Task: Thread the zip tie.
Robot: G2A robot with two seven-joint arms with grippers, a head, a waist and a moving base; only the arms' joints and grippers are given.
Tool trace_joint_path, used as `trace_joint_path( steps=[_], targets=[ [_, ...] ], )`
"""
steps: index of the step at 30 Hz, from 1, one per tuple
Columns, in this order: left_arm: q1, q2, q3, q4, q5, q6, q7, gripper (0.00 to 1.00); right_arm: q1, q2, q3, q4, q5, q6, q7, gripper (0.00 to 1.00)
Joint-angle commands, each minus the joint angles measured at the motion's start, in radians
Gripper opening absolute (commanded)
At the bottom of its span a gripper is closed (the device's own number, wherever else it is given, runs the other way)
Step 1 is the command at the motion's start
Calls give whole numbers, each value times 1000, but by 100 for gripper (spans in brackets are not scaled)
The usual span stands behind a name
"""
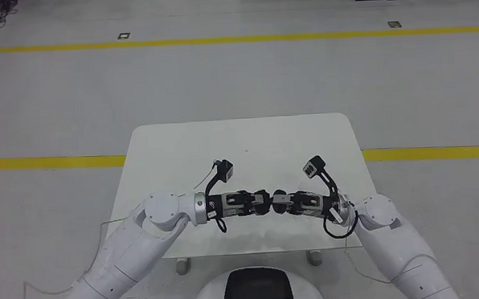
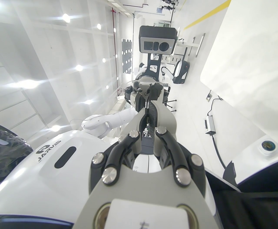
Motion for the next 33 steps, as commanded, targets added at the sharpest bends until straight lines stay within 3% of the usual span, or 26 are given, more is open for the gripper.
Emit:
trace_joint_path(
  steps=[1, 6, 7, 8, 18, 22, 29, 33],
  targets=[
    [0, 0, 2, 0, -1, -1, 0, 0, 1, 0, -1, 1, 1, -1, 0, 0],
    [-2, 0, 5, 2, -5, -7, 1, 0, 2, 2, -4, 3, 3, -1, 1, 0],
    [-2, 0, 5, 2, -6, -8, 1, 0, 1, 3, -2, 4, 6, -1, -1, 32],
    [-2, 0, 4, 2, -6, -9, 2, 0, 0, 3, 1, 5, 9, -1, -2, 98],
    [1, 5, -4, -3, 5, -14, 13, 0, -30, 22, 79, -3, 24, -1, -3, 100],
    [3, 5, -7, -10, 10, -35, 27, 0, -34, 23, 84, -11, 20, -2, -4, 100],
    [3, 5, -7, -10, 10, -35, 27, 0, -34, 23, 84, -11, 20, -2, -4, 100],
    [-4, 10, -1, -24, 101, -26, 36, 0, -31, 25, 84, -21, -16, 0, -25, 100]
  ],
)
